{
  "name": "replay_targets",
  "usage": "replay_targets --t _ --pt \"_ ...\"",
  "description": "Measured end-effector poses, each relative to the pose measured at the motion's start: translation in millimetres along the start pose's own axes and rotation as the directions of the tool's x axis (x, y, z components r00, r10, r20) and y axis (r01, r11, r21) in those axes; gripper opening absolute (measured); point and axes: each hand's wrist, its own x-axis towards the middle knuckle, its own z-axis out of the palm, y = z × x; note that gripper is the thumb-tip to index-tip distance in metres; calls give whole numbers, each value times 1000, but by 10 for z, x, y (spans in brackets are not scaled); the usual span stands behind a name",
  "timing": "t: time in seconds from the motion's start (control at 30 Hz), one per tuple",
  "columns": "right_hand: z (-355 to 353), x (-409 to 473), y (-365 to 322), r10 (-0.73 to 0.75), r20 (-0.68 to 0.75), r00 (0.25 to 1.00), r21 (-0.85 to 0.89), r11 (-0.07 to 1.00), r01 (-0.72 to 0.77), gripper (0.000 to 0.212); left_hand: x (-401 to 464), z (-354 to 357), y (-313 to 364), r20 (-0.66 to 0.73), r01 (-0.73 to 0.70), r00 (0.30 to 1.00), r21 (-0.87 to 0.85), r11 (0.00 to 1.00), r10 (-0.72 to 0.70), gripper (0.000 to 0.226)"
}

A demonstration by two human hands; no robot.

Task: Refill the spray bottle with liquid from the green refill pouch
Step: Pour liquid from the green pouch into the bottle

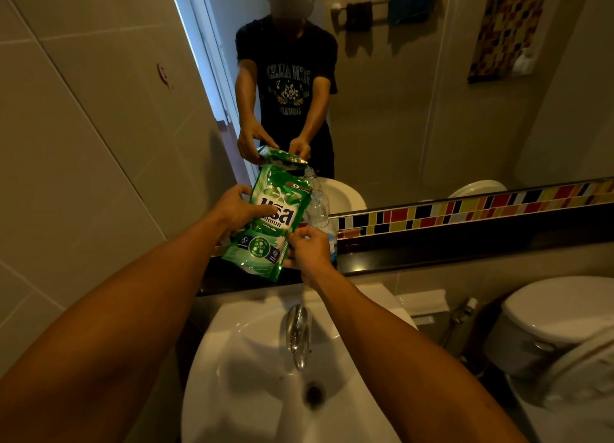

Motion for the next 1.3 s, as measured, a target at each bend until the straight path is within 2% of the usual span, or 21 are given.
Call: replay_targets --t 1.3 --pt "85 -19 7 8 -12 1000 42 999 -7 6 96 -46 -56 -11 -8 1000 29 1000 8 66"
